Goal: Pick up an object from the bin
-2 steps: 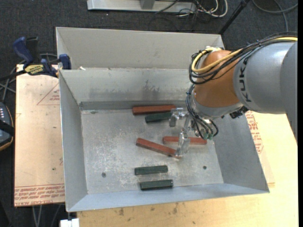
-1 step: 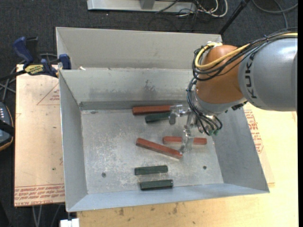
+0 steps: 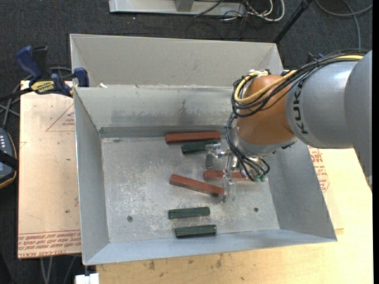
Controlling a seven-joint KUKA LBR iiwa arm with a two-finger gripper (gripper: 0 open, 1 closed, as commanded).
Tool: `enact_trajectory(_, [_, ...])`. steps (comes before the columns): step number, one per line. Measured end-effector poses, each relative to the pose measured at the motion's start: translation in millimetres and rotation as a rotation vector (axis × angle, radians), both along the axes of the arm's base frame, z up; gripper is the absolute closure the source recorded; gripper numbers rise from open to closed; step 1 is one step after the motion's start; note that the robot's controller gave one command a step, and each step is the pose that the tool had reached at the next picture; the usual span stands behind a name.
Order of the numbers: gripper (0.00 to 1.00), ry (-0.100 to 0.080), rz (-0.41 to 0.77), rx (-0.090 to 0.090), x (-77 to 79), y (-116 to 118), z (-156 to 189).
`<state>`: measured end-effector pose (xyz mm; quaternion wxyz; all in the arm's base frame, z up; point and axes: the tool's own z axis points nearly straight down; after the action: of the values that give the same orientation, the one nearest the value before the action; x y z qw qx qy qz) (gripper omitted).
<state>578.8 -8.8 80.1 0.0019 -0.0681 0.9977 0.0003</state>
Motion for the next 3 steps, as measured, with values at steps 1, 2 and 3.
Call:
enact_trajectory(1, [1.00,-0.003,-0.019,-0.003,2.2,5.1,-14.1])
enact_trajectory(2, [1.00,-0.003,-0.023,-0.002,2.1,6.4,-12.0])
enact_trajectory(3, [1.00,0.001,-0.024,-0.001,0.8,7.3,-7.1])
